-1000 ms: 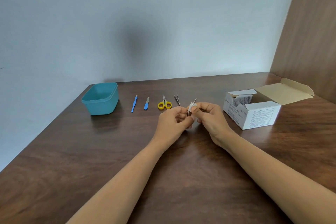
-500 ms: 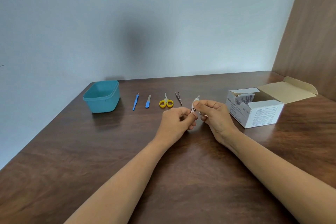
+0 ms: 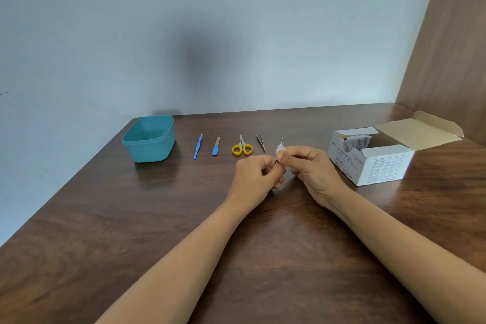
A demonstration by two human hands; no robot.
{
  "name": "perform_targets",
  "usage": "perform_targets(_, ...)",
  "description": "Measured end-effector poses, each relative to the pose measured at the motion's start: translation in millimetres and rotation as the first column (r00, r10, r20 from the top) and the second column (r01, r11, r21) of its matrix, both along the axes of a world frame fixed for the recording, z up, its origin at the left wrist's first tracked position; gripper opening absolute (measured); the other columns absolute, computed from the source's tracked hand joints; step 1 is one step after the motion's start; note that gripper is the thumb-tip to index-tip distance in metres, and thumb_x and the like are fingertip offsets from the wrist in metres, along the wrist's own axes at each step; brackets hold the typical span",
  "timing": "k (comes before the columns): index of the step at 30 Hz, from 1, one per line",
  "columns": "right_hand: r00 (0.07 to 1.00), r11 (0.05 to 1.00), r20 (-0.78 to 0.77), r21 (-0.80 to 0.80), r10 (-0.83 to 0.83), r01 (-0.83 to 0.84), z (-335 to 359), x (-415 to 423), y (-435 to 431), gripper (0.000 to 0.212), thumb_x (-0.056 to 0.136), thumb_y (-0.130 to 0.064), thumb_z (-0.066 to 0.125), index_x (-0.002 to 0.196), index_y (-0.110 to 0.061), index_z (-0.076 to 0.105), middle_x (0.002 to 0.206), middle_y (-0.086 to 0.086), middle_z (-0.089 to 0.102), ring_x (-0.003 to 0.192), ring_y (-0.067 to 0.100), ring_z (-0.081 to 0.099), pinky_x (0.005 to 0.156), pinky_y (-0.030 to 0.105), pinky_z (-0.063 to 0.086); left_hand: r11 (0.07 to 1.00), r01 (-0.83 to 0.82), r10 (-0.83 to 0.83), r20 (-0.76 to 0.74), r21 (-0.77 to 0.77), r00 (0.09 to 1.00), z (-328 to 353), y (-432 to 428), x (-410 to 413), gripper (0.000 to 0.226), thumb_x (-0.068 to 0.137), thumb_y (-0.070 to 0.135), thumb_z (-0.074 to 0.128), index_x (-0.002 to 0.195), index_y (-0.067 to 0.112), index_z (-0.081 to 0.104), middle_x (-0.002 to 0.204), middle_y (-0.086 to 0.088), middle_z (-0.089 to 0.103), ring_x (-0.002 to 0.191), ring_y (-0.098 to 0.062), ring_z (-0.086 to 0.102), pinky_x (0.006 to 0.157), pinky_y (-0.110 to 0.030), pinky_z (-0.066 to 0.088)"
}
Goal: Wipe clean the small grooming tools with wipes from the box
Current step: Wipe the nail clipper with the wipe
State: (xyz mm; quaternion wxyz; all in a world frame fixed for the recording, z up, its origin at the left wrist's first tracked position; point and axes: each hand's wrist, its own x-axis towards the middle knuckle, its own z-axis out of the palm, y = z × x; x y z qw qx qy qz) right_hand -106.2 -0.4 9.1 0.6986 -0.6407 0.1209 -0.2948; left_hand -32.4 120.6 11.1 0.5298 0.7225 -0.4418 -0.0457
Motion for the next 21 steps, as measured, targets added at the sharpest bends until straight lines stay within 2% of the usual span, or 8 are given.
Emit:
perform_targets(4,1.000,0.999,-0.009,-0.022,0.029,-0.029,1.2,-0.8,-0.3,0.003,0.079,-0.010,0.070,0.078,-0.009,0.073,0.069,0.007,0.059,0.061,0.006,0.047,0.063,0.022,0.034,1.000,0.010,-0.011,-0.070,-0.021,0.997,-0.3,0.4,1.6,0.019,0.092,0.017,0.058,0.085,0.006,0.072,0.066,0.001,0.069,0.053,0.000,0.062,0.059,-0.015,0.054)
perform_targets(7,1.000,0.999,-0.010,-0.024,0.020,-0.020,1.2,-0.9,0.1,0.011,0.083,-0.008,0.067,0.077,-0.014,0.074,0.085,0.012,0.066,0.063,0.004,0.051,0.065,0.023,0.035,0.999,0.032,-0.037,-0.137,-0.039,0.990,0.2,-0.1,2.8,0.019,0.093,0.017,0.059,0.088,0.006,0.073,0.068,-0.002,0.070,0.054,-0.001,0.061,0.059,-0.014,0.052)
perform_targets(10,1.000,0.998,0.000,-0.056,0.011,-0.011,1.0,-1.4,1.5,0.013,0.087,-0.005,0.062,0.082,-0.012,0.072,0.093,0.015,0.067,0.063,0.003,0.051,0.064,0.022,0.035,0.999,0.040,-0.044,-0.117,-0.030,0.992,0.5,-0.5,2.9,0.021,0.093,0.019,0.058,0.087,0.005,0.073,0.069,-0.002,0.070,0.055,-0.001,0.061,0.060,-0.016,0.053)
perform_targets(14,1.000,0.999,0.008,-0.040,0.003,-0.003,1.6,-0.9,0.4,0.015,0.084,-0.005,0.066,0.076,-0.015,0.074,0.088,0.014,0.066,0.063,0.004,0.050,0.061,0.020,0.036,0.999,0.029,-0.030,-0.079,-0.017,0.996,0.4,-0.3,2.0,0.019,0.094,0.019,0.057,0.088,0.009,0.072,0.068,0.001,0.069,0.055,0.001,0.060,0.060,-0.014,0.052)
perform_targets(16,1.000,1.000,0.020,-0.011,0.009,-0.009,1.2,-0.6,-0.7,0.009,0.080,-0.006,0.070,0.079,-0.013,0.075,0.079,0.015,0.062,0.061,0.005,0.049,0.059,0.020,0.035,0.999,0.022,-0.024,-0.079,-0.024,0.997,0.4,-0.2,1.8,0.017,0.094,0.018,0.057,0.088,0.011,0.072,0.068,0.001,0.069,0.055,0.002,0.060,0.059,-0.013,0.052)
perform_targets(19,0.999,1.000,0.027,0.006,0.016,-0.016,-0.9,0.2,-2.4,0.007,0.077,-0.007,0.072,0.084,-0.009,0.072,0.066,0.007,0.060,0.061,0.009,0.048,0.057,0.020,0.034,1.000,0.014,-0.015,-0.049,-0.021,0.999,0.6,-0.3,1.4,0.017,0.093,0.020,0.057,0.087,0.013,0.072,0.069,0.002,0.069,0.055,0.002,0.060,0.059,-0.012,0.050)
perform_targets(21,0.999,0.999,0.040,0.033,0.014,-0.015,-1.7,0.6,-3.4,0.007,0.076,-0.006,0.072,0.082,-0.010,0.072,0.067,0.008,0.061,0.064,0.012,0.047,0.059,0.023,0.033,1.000,0.011,-0.012,-0.027,-0.010,1.000,0.7,-0.5,1.2,0.017,0.093,0.020,0.058,0.085,0.013,0.071,0.068,0.002,0.069,0.054,0.002,0.060,0.057,-0.010,0.049)
